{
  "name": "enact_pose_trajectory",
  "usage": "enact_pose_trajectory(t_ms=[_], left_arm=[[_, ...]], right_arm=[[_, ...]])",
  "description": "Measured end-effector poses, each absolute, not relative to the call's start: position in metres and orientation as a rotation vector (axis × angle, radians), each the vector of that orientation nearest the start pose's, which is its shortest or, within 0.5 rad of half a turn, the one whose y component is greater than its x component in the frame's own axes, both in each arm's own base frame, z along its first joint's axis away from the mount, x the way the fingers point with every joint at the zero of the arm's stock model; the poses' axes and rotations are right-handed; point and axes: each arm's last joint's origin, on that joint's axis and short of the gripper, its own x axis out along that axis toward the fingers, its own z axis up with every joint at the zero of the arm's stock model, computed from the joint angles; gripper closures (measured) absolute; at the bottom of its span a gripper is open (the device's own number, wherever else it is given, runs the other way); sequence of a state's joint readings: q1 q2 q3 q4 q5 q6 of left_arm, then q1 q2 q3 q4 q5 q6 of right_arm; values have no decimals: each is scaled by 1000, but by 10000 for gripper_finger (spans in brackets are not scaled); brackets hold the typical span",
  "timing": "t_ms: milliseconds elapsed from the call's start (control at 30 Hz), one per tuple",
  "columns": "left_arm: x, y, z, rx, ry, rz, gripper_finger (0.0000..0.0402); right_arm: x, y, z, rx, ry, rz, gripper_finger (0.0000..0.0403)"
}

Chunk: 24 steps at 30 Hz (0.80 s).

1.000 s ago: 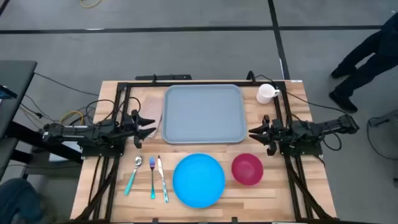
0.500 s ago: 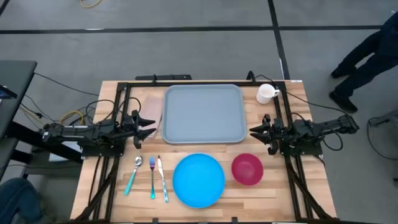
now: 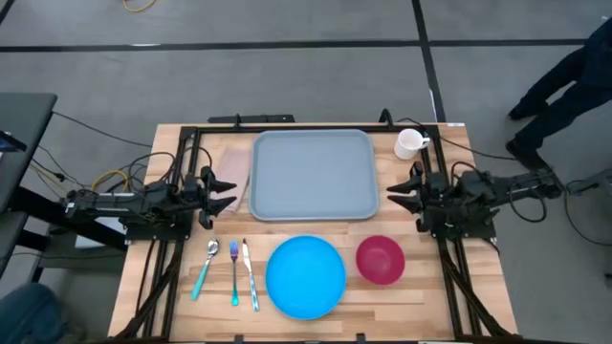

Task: Set up tray
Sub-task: Put the mug to the top right corner of the serving tray

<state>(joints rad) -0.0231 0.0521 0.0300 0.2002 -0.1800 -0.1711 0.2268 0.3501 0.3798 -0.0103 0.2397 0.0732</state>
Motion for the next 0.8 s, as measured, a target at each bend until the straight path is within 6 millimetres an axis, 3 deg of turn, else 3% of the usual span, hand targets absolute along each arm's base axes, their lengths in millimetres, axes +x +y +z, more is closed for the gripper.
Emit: enact_pose_trajectory(t_ms=[200,400,600,800], left_arm=[[97,3,190,-159,-192,144,212],[97,3,191,-152,-193,145,212],[97,3,190,-151,-183,148,212],[97,3,190,-132,-181,150,212]], right_arm=[[149,24,308,-83,233,-134,305],[197,18,324,-290,591,-395,305],[233,-17,316,-233,866,-597,305],[234,-75,289,-103,1097,-850,305]])
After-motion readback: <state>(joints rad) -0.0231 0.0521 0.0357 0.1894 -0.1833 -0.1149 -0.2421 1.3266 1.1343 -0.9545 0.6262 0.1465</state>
